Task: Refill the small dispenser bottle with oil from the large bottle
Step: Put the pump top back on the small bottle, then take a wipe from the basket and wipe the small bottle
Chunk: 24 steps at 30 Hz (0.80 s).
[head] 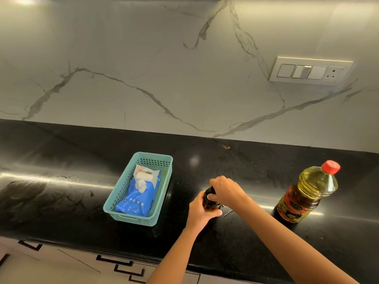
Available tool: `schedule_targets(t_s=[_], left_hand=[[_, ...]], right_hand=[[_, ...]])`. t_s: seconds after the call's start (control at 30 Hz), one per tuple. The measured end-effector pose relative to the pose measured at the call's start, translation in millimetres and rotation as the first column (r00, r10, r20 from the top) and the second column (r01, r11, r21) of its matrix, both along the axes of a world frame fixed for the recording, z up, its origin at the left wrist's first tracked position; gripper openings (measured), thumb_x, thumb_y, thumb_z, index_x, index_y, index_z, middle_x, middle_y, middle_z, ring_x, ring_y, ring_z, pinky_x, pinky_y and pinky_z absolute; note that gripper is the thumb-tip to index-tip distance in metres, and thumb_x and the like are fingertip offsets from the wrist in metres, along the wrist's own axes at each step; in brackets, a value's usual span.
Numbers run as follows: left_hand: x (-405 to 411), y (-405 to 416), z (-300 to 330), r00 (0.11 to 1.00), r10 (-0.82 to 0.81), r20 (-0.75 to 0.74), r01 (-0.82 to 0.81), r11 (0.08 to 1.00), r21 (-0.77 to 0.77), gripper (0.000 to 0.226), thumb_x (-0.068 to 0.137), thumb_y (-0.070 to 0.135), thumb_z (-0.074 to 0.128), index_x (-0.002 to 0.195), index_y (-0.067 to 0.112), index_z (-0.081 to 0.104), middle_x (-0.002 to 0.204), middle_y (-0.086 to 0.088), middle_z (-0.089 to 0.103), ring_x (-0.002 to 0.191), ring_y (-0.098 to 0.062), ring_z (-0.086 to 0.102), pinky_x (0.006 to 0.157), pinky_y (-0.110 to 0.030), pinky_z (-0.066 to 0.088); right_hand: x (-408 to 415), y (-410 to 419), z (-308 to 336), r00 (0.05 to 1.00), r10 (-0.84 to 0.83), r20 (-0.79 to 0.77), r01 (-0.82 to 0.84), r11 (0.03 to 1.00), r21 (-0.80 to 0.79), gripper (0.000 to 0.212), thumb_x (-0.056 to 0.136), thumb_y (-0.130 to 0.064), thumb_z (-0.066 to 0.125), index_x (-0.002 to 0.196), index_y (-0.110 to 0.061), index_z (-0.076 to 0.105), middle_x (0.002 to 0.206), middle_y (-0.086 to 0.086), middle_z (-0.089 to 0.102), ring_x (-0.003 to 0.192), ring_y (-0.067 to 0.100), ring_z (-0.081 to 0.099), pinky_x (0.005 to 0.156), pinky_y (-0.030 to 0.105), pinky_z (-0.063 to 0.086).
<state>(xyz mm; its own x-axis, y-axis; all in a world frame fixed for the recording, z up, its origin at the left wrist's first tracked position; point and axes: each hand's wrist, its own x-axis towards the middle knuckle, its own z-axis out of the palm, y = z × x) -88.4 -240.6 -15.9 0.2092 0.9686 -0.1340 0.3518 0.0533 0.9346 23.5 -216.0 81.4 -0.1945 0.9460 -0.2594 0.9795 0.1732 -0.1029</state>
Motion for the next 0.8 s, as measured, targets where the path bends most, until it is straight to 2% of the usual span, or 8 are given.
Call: schedule_targets(t_s=[0.07, 0.2, 0.3, 0.4, 0.53, 0.67, 0.73, 0.8], left_hand=[[-0.8, 1.0, -2.4, 1.000, -0.004, 0.015, 0.004, 1.000, -0.013, 0.057, 0.060, 0.020, 0.085, 0.107, 0.029, 0.055, 0.095, 0.017, 0.064, 0.086, 0.011, 0.061, 0.079, -0.006, 0.046], [-3.8, 2.5, 1.6, 0.999, -0.042, 0.008, 0.042, 0.998, -0.043, 0.073, 0.059, 0.017, 0.087, 0.120, 0.026, 0.047, 0.105, 0.022, 0.057, 0.101, 0.003, 0.056, 0.097, -0.018, 0.041], [-14.6, 7.9, 15.1, 0.999, -0.046, -0.015, 0.045, 0.999, -0.030, 0.097, 0.059, 0.016, 0.087, 0.139, 0.019, 0.033, 0.132, 0.015, 0.045, 0.128, -0.003, 0.039, 0.109, -0.024, 0.026], [-38.8, 18.5, 38.9, 0.997, -0.003, -0.080, 0.005, 1.000, 0.024, 0.108, 0.063, 0.022, 0.085, 0.148, 0.017, 0.019, 0.151, -0.001, 0.031, 0.140, -0.015, 0.028, 0.113, -0.030, 0.023], [-90.9, 32.7, 67.3, 0.968, 0.189, -0.167, -0.160, 0.972, 0.169, 0.093, 0.069, 0.034, 0.078, 0.145, 0.024, 0.025, 0.147, 0.001, 0.038, 0.136, -0.016, 0.035, 0.112, -0.036, 0.032], [-152.8, 36.5, 69.6, 0.895, 0.433, -0.107, -0.401, 0.886, 0.230, 0.061, 0.078, 0.022, 0.074, 0.132, 0.014, 0.046, 0.128, -0.004, 0.056, 0.118, -0.018, 0.051, 0.097, -0.029, 0.041], [-176.4, 38.3, 61.9, 0.866, 0.473, -0.162, -0.435, 0.872, 0.226, 0.053, 0.079, 0.018, 0.071, 0.127, 0.010, 0.049, 0.124, -0.007, 0.058, 0.115, -0.022, 0.054, 0.093, -0.029, 0.042], [-189.5, 42.5, 54.7, 0.865, 0.453, -0.217, -0.412, 0.887, 0.207, 0.050, 0.081, 0.015, 0.069, 0.126, 0.007, 0.049, 0.124, -0.010, 0.057, 0.115, -0.025, 0.054, 0.092, -0.030, 0.041]], right_hand=[[0.3, 0.2, 6.4, 0.999, -0.021, 0.035, 0.021, 0.999, -0.024, 0.044, 0.086, -0.044, 0.060, 0.109, -0.007, 0.055, 0.101, 0.008, 0.061, 0.079, 0.022, 0.056, 0.061, 0.029, 0.044], [0.0, 9.4, 28.7, 0.998, -0.059, 0.032, 0.060, 0.998, -0.012, 0.068, 0.069, -0.057, 0.072, 0.111, -0.008, 0.052, 0.107, 0.007, 0.060, 0.099, 0.027, 0.059, 0.073, 0.034, 0.048], [-11.7, 24.6, 44.2, 0.973, -0.060, -0.225, 0.066, 0.998, 0.020, 0.069, 0.071, -0.052, 0.073, 0.121, -0.010, 0.053, 0.118, 0.006, 0.059, 0.108, 0.025, 0.056, 0.086, 0.035, 0.048], [-40.0, 44.0, 51.1, 0.893, -0.065, -0.446, 0.106, 0.992, 0.067, 0.047, 0.080, -0.036, 0.069, 0.118, -0.010, 0.058, 0.116, 0.007, 0.062, 0.104, 0.023, 0.059, 0.085, 0.032, 0.048], [-87.4, 67.6, 40.1, 0.824, -0.083, -0.561, 0.149, 0.986, 0.073, 0.026, 0.082, -0.017, 0.065, 0.106, -0.008, 0.065, 0.106, 0.010, 0.068, 0.097, 0.023, 0.064, 0.082, 0.030, 0.051], [-133.1, 81.2, 17.7, 0.828, -0.032, -0.559, 0.075, 0.996, 0.055, 0.026, 0.081, 0.000, 0.056, 0.103, -0.002, 0.069, 0.108, 0.013, 0.069, 0.102, 0.025, 0.064, 0.077, 0.016, 0.042], [-153.2, 87.5, 1.0, 0.838, -0.003, -0.545, 0.011, 1.000, 0.010, 0.029, 0.079, 0.005, 0.051, 0.100, 0.000, 0.071, 0.108, 0.013, 0.070, 0.103, 0.026, 0.064, 0.068, 0.011, 0.040], [-169.8, 94.8, -16.9, 0.857, 0.018, -0.515, -0.053, 0.997, -0.052, 0.029, 0.078, 0.005, 0.054, 0.100, -0.001, 0.071, 0.108, 0.014, 0.070, 0.102, 0.027, 0.064, 0.072, 0.016, 0.044]])
